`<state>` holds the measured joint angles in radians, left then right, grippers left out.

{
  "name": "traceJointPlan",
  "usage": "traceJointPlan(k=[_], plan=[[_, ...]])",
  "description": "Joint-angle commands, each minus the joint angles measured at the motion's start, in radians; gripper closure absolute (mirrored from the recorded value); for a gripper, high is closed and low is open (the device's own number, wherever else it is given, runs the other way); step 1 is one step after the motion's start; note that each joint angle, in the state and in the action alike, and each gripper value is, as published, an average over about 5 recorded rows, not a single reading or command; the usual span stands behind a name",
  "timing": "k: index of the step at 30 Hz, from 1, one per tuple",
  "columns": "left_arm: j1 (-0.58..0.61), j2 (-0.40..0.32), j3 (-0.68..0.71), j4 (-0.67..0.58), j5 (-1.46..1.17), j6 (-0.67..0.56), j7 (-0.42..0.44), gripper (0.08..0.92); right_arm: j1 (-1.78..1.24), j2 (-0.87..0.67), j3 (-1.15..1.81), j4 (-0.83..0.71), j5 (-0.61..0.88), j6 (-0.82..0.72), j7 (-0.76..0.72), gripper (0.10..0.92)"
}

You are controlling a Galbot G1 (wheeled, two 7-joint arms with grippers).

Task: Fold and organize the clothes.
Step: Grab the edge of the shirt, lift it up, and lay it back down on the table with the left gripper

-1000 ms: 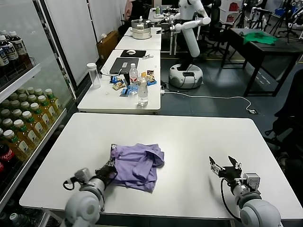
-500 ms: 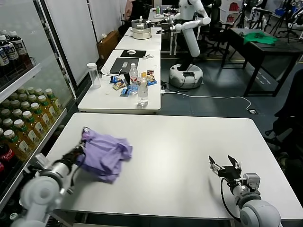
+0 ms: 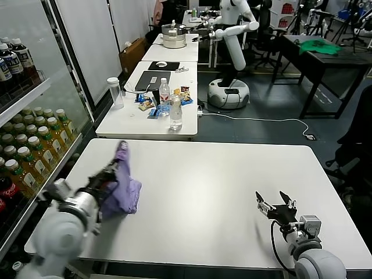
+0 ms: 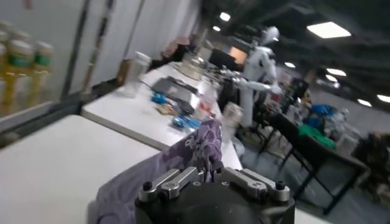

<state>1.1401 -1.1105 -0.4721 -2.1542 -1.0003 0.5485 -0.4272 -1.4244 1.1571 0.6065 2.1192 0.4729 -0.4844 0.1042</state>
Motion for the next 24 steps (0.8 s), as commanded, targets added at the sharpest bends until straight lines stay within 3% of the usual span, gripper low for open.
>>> traceJointPlan(k=[1, 7, 12, 17, 24], plan=[[-0.042, -0.239, 0.484, 0.110, 0.619, 0.001, 0.024, 0.882, -0.013, -0.003, 0.017, 0.017, -0.002, 0.009, -0.004, 0.203], [-0.097, -0.336, 0.624, 0.239, 0.775, 0.029, 0.031, 0.882, -0.010, -0.015, 0.024, 0.018, 0.000, 0.015, -0.008, 0.203], [-0.123, -0.375, 0.676, 0.274, 0.831, 0.022, 0.053, 0.865, -0.003, -0.023, 0.023, 0.018, 0.001, 0.018, -0.012, 0.203], [-0.093, -0.359, 0.687, 0.258, 0.856, -0.081, 0.114, 0.738, 0.013, -0.031, 0.013, 0.014, 0.004, 0.020, -0.014, 0.203], [-0.009, -0.310, 0.672, 0.154, 0.839, -0.172, 0.116, 0.547, 0.058, -0.019, -0.051, -0.002, -0.002, 0.023, -0.009, 0.203]])
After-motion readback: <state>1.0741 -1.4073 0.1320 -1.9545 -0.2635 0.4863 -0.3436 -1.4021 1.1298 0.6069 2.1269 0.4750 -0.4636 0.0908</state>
